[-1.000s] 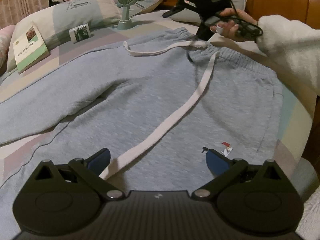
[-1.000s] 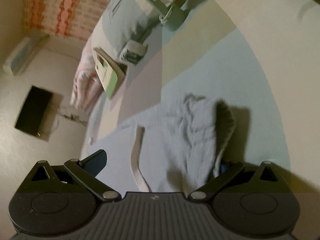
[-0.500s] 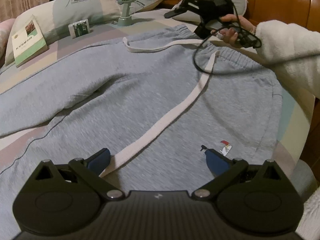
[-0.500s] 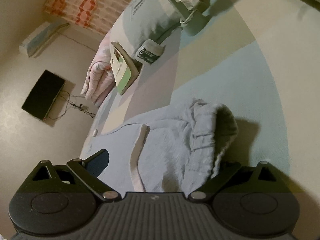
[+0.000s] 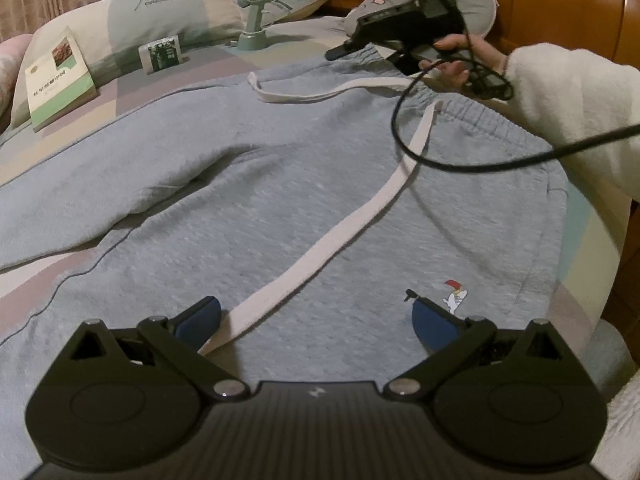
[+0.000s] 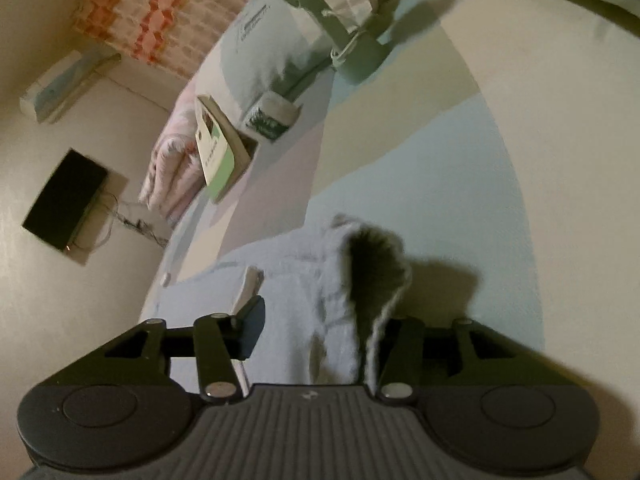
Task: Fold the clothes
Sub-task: 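Close the right gripper on the elastic cuff of the pant leg, then lift the cuff with the right gripper while the left gripper reaches the other leg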
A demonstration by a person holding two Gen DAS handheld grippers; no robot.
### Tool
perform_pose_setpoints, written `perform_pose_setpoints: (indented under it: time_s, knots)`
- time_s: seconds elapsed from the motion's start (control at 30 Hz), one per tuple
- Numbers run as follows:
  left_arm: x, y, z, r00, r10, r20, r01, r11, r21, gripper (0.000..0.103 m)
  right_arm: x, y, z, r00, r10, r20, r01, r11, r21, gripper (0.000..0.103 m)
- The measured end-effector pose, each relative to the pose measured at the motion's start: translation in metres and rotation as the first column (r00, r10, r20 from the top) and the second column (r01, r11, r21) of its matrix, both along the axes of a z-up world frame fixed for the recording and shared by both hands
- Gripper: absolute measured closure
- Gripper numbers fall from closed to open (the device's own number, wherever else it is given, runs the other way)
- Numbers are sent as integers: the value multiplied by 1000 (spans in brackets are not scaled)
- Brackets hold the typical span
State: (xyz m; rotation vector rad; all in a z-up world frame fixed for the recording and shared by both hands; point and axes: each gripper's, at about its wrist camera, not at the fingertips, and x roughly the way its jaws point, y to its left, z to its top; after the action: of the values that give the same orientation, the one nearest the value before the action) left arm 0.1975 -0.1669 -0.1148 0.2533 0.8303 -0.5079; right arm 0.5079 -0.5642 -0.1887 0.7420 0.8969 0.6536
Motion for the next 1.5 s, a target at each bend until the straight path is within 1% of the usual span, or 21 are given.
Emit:
perform_pose_setpoints:
  time_s: [0.03,0.07,0.23,0.33,0.4,0.53,0.67,0.73,0.87,1.07,1.27,1.37,1.5]
  knots:
    - [0,0,0,1000,0,0,0,1000,2,1,-1,-1,-2,1000,-3,5,3,1000,-6,85]
    - [0,0,0,1000,0,0,0,1000,3,1,-1,-2,-3,1000,-6,10,6,1000,-12,91]
    - [2,-1,-1,1000,5,-2,-5,1000,1,1,-3,-4,-8,999,-15,35,17,999,-43,91]
    - [2,-1,-1,1000,5,-1,-5,1000,1,1,-3,-3,-8,999,-13,33,15,999,-45,91]
    - [2,0,-1,1000,5,-1,-5,1000,0,1,-5,0,-5,999,-16,51,20,997,-72,91]
    - [2,-1,-1,1000,6,-1,-6,1000,4,1,-15,12,5,994,-32,101,49,985,-163,90]
    - [1,-2,0,1000,3,3,-3,1000,15,1,-18,25,19,991,-22,131,57,962,-268,88]
    - [1,-2,1,1000,1,7,-2,1000,23,1,-20,28,27,990,-19,139,61,951,-303,88]
    - [1,-2,4,1000,0,22,-1,999,46,1,-32,34,46,981,11,196,54,944,-324,88]
    - [2,-1,9,999,4,34,-6,998,66,1,-57,52,83,957,78,279,33,926,-375,88]
    - [12,2,21,997,4,76,-12,995,99,1,-85,69,108,929,148,340,6,911,-413,88]
    - [28,3,31,992,-8,127,-9,991,135,1,-96,75,116,917,175,359,-7,906,-423,88]
    - [54,-1,42,977,-32,211,-11,980,200,1,-109,79,123,905,199,376,-24,906,-422,88]
